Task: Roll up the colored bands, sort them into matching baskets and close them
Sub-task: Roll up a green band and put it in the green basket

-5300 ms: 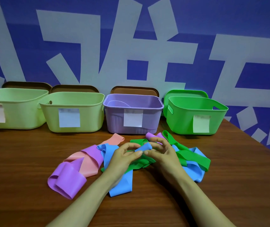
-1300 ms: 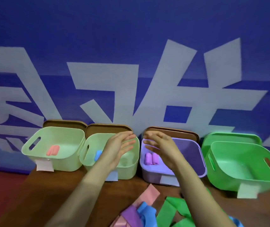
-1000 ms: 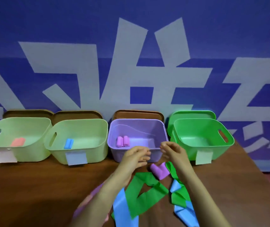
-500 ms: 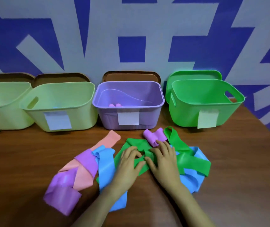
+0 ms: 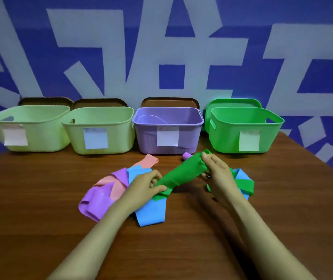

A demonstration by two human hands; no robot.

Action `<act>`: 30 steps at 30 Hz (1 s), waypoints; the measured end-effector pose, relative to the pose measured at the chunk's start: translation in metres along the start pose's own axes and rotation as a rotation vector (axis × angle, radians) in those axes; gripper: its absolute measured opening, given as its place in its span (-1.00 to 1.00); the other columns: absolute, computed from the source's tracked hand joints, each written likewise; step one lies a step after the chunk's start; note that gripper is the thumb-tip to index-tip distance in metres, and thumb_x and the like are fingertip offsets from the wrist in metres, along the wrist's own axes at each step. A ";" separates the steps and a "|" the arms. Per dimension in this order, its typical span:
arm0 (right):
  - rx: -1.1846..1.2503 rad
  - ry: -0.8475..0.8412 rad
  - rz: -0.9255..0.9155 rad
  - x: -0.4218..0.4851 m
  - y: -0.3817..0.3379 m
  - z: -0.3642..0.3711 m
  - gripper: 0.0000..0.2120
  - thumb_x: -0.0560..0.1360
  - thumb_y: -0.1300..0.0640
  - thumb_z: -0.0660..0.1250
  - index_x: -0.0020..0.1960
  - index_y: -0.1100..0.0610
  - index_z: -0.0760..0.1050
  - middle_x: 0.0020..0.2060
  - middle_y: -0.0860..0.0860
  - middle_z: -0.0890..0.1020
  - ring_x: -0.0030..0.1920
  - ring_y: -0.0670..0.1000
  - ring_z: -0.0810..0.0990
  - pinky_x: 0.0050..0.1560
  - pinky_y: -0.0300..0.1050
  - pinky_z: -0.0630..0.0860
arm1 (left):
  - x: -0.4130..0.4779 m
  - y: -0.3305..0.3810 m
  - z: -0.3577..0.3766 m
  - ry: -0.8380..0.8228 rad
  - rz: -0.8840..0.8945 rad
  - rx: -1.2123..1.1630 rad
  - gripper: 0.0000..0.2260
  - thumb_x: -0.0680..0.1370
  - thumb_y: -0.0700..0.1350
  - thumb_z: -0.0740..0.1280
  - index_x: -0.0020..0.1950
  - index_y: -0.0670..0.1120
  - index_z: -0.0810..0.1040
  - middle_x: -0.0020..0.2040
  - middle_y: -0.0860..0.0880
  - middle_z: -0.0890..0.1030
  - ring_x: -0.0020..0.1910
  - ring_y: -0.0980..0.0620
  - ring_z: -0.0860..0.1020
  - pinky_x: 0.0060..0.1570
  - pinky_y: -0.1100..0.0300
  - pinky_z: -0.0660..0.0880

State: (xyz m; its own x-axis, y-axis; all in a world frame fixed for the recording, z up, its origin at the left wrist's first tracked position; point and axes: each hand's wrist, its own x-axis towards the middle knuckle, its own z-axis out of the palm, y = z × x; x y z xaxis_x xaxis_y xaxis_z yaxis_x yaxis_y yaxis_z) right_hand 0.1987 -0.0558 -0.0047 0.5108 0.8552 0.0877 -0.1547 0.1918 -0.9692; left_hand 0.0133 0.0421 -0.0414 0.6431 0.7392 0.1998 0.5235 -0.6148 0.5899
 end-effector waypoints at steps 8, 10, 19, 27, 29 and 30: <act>-0.165 0.045 -0.147 -0.026 -0.071 0.028 -0.75 0.64 0.13 0.12 0.02 0.18 0.56 -0.09 0.05 0.65 -0.13 -0.10 0.61 0.01 -0.12 0.51 | -0.018 0.048 -0.063 0.167 -0.034 -0.691 -0.91 0.56 -0.30 0.28 -0.09 -0.15 0.51 -0.20 -0.08 0.59 -0.24 0.14 0.55 -0.15 0.25 0.50; -0.174 0.063 -0.148 -0.023 -0.082 0.034 -0.70 0.64 0.05 0.13 -0.16 0.11 0.54 -0.21 0.03 0.64 -0.17 -0.01 0.58 -0.02 -0.07 0.46 | -0.024 0.069 -0.080 0.155 -0.042 -0.989 -0.91 0.57 -0.31 0.24 -0.05 -0.16 0.50 -0.25 -0.06 0.61 -0.34 0.11 0.56 -0.27 0.29 0.54; -0.688 0.017 -0.096 -0.022 -0.086 0.044 -0.45 0.64 -0.05 0.05 -0.04 0.43 0.53 -0.12 0.31 0.59 -0.07 0.24 0.55 0.08 0.16 0.47 | -0.027 0.109 -0.094 0.097 0.058 -1.189 -0.94 0.56 -0.20 0.29 -0.08 -0.08 0.54 -0.23 0.03 0.61 -0.32 0.16 0.54 -0.29 0.30 0.47; -0.324 -0.298 0.016 -0.017 -0.098 0.049 -0.65 0.61 -0.09 0.13 -0.11 0.06 0.60 -0.31 -0.07 0.68 -0.26 -0.08 0.63 -0.07 -0.15 0.50 | -0.002 0.107 -0.085 0.084 0.029 -1.263 -0.75 0.57 -0.37 0.17 0.05 -0.12 0.58 -0.13 -0.02 0.70 -0.19 0.11 0.65 -0.20 0.31 0.56; -0.303 -0.356 0.030 -0.011 -0.101 0.047 -0.73 0.60 -0.03 0.21 -0.10 0.08 0.59 -0.34 -0.08 0.67 -0.30 -0.12 0.63 -0.21 -0.25 0.52 | 0.004 0.105 -0.088 0.080 0.029 -1.238 -0.73 0.55 -0.38 0.17 0.03 -0.11 0.59 -0.12 -0.05 0.69 -0.18 0.08 0.64 -0.17 0.28 0.56; -0.279 -0.369 0.036 -0.007 -0.103 0.046 -0.77 0.58 0.00 0.25 -0.08 0.12 0.60 -0.30 -0.04 0.67 -0.28 -0.11 0.63 -0.24 -0.27 0.53 | 0.007 0.104 -0.089 0.078 0.033 -1.204 -0.73 0.55 -0.38 0.18 0.03 -0.10 0.59 -0.13 -0.05 0.69 -0.19 0.08 0.63 -0.16 0.28 0.56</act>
State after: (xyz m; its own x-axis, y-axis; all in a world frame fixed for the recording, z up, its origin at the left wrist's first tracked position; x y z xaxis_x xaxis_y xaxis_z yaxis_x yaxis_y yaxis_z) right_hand 0.1718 -0.0595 0.1047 0.1666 0.9828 0.0795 0.0919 0.0648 -0.9937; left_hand 0.0227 0.0076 0.0908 0.5892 0.7680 0.2510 -0.3763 -0.0141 0.9264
